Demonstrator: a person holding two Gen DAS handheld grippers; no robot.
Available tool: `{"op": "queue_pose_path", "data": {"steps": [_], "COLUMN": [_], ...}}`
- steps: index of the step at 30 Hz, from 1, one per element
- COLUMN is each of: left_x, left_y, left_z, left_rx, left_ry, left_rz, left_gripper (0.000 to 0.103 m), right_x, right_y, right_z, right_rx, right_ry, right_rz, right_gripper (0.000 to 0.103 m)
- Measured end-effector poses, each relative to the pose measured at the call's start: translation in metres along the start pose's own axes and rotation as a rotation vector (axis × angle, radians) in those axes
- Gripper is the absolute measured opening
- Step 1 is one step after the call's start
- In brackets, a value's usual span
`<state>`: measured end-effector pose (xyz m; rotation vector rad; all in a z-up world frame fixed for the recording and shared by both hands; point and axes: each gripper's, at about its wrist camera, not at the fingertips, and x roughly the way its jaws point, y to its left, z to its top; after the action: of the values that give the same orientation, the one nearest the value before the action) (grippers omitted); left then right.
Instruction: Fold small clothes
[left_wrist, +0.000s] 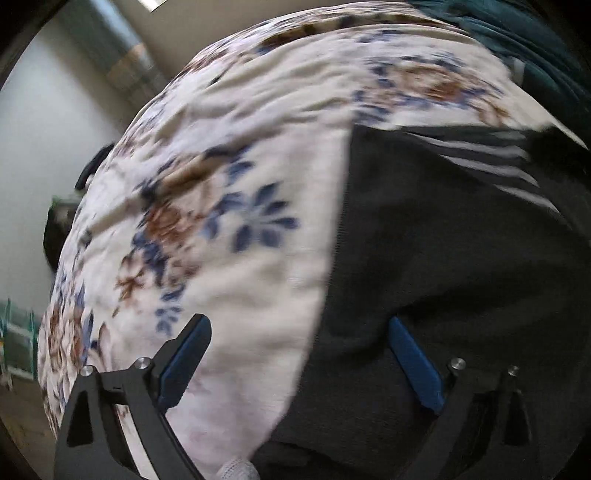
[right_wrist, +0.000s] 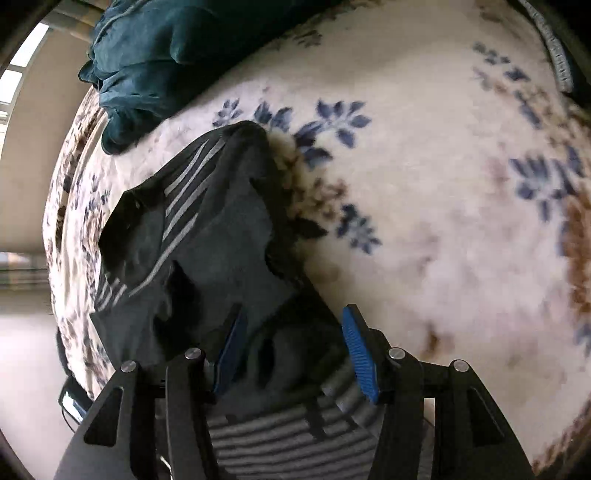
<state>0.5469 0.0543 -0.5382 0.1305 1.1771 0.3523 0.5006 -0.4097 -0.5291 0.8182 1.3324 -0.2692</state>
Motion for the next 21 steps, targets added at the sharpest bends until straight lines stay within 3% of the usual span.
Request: {"op": "queue_pose_path", "data": {"steps": [1,2,3,4,9,12,15,18,21], "left_x": [0.002,0.002,0.004,0.004,0.007,0.01,-0.008,-0.032,-0.022], "left_y": [0.007,0.01,0.012,0.013,0.009,0.018,0.019,-0.004,-0.029], "left_z": [0.001,0.001,0.001,0.001,0.0,0.002,0.005,0.007,0.007], "left_rx": [-0.019,-0.024,-0.026,-0.022,0.015,-0.016,-0.057,-0.029,0.044], "left_ry": [0.007,0.01,0.011,0.011,0.007,0.017,-0.004,-0.047,-0.028], "left_rz": [0.009,0.014,0.018,0.021,0.04,0.065,0.032,-0.054,-0.032], "left_gripper": [0.099,0.099,0.099,0.099,0.103,0.103,0.103,0.103,0.103], "right_x": [0.009,0.015,0.016,0.012,-0.033,-0.037,-0.032,-0.033,-0.025], "right_y": [0.001,0.003,0.01,0.017,0.044,0.051,0.049,0.044,0.044], "right_z": [0.003,0.005,0.004,0.003,-0.014,-0.01,0.0,0.001,0.002], "right_rx": [0.011,0.012,0.007,-0.003,-0.092,-0.132,-0.124,-0.147,-0.156], "right_ry": [0.0,-0.004,-0.029,-0.051,-0.133,-0.122,-0.055,-0.051,-0.051], "right_rz": [0.033,0.051,0.044,0.038,0.063,0.027,0.022,0.031,0.027], "right_gripper": [0.056,0.048,0.016,0.011,0.005,0.005,0.005,0.006,0.006]}}
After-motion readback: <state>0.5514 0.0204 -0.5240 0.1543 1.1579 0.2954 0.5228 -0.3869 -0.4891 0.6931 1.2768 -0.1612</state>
